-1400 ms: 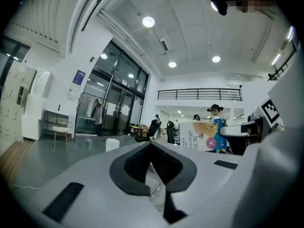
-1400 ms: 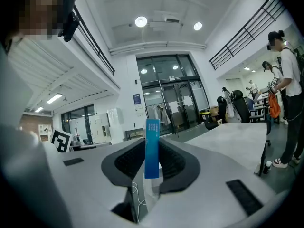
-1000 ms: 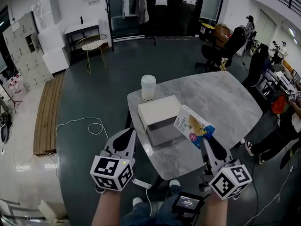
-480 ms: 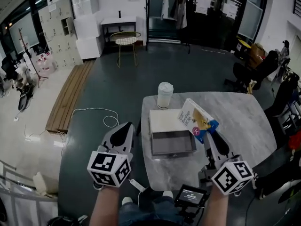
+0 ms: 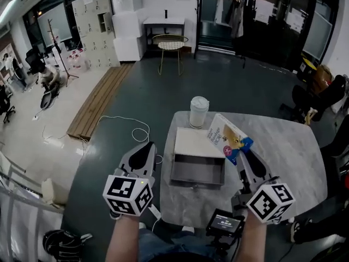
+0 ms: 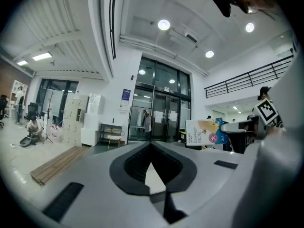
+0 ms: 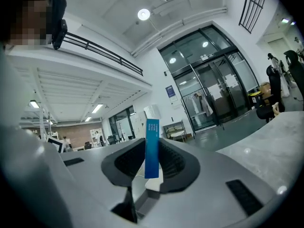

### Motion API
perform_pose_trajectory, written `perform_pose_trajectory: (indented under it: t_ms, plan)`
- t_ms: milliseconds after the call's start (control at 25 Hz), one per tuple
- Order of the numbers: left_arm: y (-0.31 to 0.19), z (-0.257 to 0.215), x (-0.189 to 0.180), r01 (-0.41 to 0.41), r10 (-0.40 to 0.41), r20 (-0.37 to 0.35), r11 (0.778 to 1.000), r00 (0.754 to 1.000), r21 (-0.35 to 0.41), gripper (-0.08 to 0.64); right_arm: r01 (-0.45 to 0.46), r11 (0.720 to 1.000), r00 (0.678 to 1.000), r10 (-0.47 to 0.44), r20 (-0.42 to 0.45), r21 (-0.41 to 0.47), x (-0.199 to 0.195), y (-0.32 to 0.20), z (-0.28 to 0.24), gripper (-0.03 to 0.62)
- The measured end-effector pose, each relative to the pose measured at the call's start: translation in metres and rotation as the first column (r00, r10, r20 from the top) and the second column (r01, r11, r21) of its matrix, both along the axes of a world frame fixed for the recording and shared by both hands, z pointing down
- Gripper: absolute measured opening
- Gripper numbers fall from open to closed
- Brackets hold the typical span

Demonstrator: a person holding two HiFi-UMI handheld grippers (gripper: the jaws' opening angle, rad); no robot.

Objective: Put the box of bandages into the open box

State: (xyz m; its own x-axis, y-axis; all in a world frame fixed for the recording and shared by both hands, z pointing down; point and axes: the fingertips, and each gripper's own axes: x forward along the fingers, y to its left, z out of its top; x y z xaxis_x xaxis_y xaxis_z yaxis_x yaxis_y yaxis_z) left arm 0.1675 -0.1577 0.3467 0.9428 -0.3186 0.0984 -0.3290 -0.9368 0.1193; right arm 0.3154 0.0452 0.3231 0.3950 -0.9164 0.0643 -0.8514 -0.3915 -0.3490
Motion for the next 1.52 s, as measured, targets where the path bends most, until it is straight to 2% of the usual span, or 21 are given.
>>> perform_pose_trajectory:
  t_ms: [360,880,1080,1280,1520]
  plan:
    - [0.000,0.018,-0.018,0.153,-0.152,0.045,0.988,0.987,-0.030,0.011,0.119,0.992,0.992,-0.117,0.056,-0.037,0.021,-0.004,0.023,0.098]
    - [-0.021,0.077,-0.077,0.334,-0.314,0.174,0.938,0.933,-0.095,0.011,0.231,0.963,0.961,-0.203,0.187,-0.141,0.010,-0.027,0.094,0.100]
    - [-0.024,0.088,-0.084,0.354,-0.329,0.198,0.930,0.923,-0.103,0.011,0.302,0.930,0.933,-0.243,0.264,-0.212,-0.003,-0.042,0.131,0.100]
    - [-0.028,0.086,-0.079,0.355,-0.331,0.197,0.930,0.923,-0.100,0.011,0.381,0.881,0.899,-0.281,0.336,-0.282,-0.012,-0.055,0.156,0.100]
    - [-0.037,0.089,-0.080,0.381,-0.355,0.204,0.919,0.912,-0.104,0.011,0.422,0.817,0.859,-0.222,0.462,-0.392,-0.011,-0.059,0.201,0.100]
